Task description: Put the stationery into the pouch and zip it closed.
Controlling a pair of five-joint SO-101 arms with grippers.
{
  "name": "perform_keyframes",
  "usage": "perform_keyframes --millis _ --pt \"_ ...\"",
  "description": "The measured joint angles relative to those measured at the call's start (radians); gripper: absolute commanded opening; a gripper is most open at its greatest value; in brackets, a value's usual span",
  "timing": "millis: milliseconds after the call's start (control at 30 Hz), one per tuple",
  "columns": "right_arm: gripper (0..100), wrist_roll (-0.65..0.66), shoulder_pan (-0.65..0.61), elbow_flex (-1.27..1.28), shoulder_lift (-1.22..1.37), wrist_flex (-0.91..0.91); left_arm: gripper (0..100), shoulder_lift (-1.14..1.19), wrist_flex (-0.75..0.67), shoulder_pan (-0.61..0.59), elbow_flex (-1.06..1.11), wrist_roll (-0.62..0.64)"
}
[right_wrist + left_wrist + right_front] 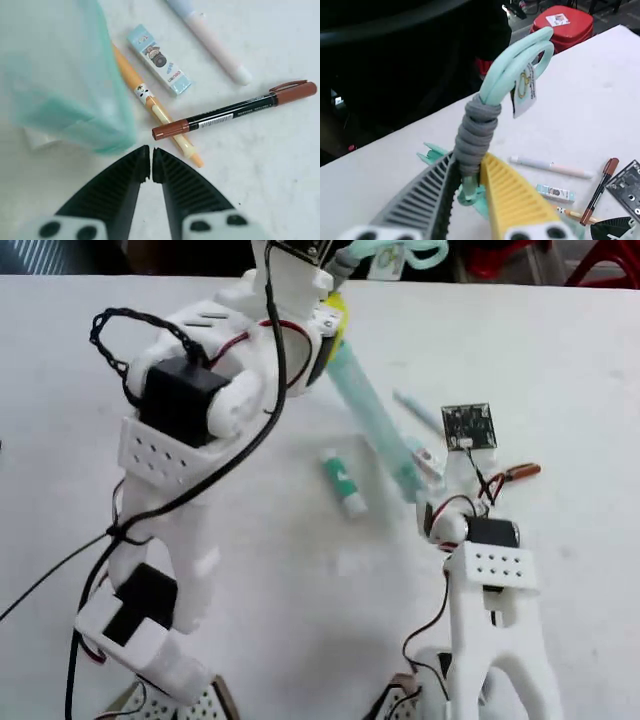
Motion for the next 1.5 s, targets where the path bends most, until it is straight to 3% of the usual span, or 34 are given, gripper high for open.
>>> perform_keyframes --millis 267,467,633,867,1067,1300,1500 --pt "1.8 0.000 0.006 0.000 0.000 -0.008 2 -0.006 -0.029 0.026 -0.166 -0.066" --pt "1.8 0.000 0.006 0.000 0.000 -0.008 2 -0.044 0.026 0.058 -0.347 -0.040" --pt "1.8 0.000 0.006 0.000 0.000 -0.008 2 -0.066 0.063 0.052 -0.364 -0.057" --pt "1.8 0.000 0.006 0.000 0.000 -0.008 2 -0.075 0.199 -0.135 -0.364 -0.057" --pt "1.8 0.028 -0.028 0.000 0.000 -0.008 2 -0.138 0.203 -0.256 -0.364 -0.058" --pt "1.8 0.038 -0.029 0.000 0.000 -0.008 2 -0.135 0.218 -0.287 -0.275 -0.058" --pt "1.8 0.038 -0.031 0.014 0.000 -0.009 2 -0.137 0.258 -0.242 -0.273 -0.058"
